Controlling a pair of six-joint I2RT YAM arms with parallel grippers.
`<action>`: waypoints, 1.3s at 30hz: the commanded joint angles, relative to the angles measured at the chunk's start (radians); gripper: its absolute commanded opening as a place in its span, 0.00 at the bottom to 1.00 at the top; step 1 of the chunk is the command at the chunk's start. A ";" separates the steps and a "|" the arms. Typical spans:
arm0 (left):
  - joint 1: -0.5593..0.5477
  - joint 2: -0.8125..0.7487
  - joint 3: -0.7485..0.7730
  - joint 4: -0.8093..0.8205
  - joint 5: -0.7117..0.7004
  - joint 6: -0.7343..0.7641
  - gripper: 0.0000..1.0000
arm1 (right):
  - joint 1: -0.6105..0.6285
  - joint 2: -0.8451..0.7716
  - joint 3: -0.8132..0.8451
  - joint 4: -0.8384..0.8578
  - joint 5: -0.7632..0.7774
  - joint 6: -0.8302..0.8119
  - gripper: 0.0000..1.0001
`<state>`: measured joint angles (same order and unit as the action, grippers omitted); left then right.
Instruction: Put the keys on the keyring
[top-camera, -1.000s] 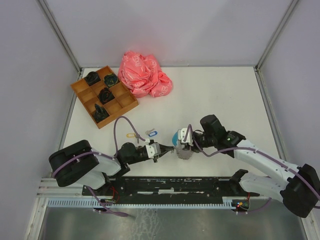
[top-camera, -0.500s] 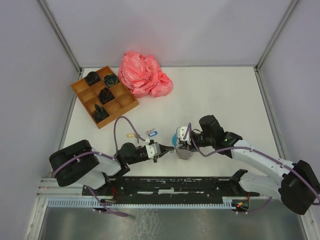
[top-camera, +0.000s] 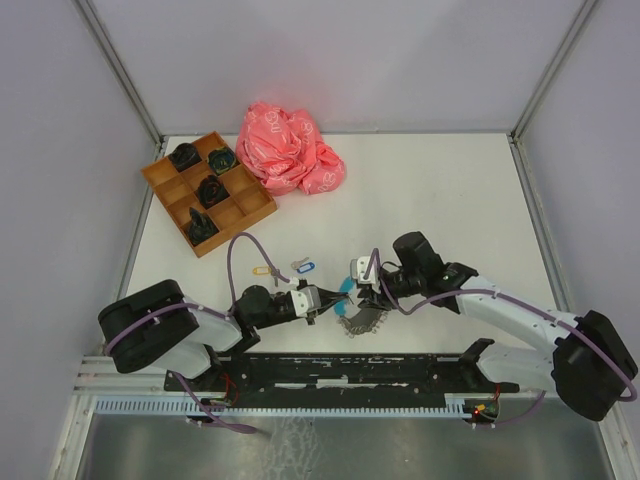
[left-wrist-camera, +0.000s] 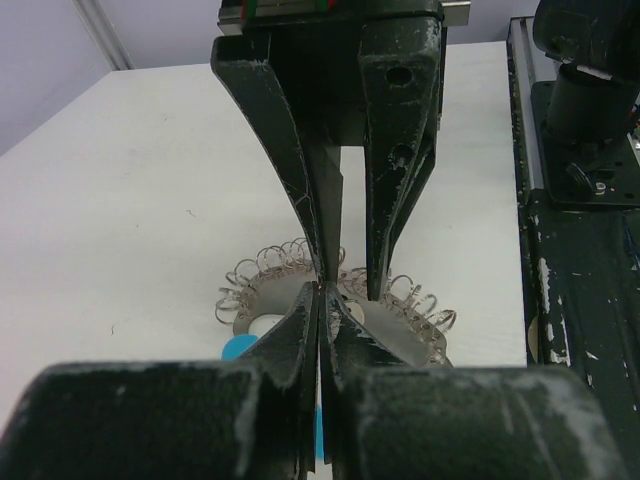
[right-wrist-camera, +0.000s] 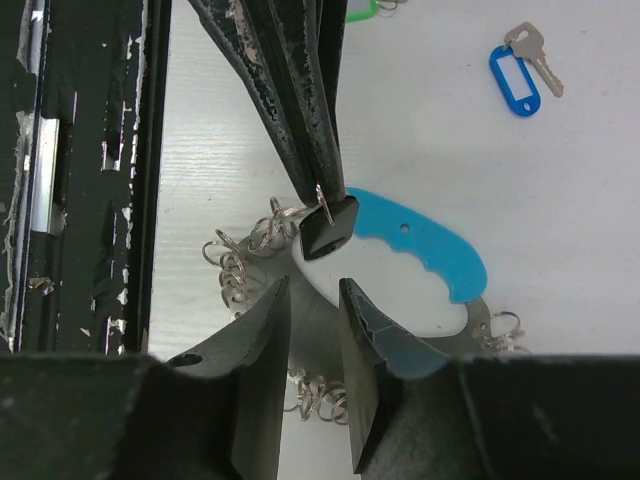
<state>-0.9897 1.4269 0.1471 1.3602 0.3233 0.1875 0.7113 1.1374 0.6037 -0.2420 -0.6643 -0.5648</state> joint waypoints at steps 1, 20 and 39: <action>-0.002 0.002 0.008 0.076 0.009 -0.022 0.03 | -0.003 0.011 0.046 0.013 -0.052 0.018 0.34; 0.030 -0.333 0.034 -0.564 -0.382 -0.256 0.03 | 0.045 0.129 0.064 0.063 0.105 0.275 0.38; 0.110 -0.526 0.028 -0.910 -0.483 -0.467 0.03 | 0.154 0.462 0.198 0.077 0.066 0.272 0.33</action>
<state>-0.8848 0.9066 0.1570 0.4465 -0.1482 -0.2237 0.8551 1.5734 0.7544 -0.1707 -0.5549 -0.2947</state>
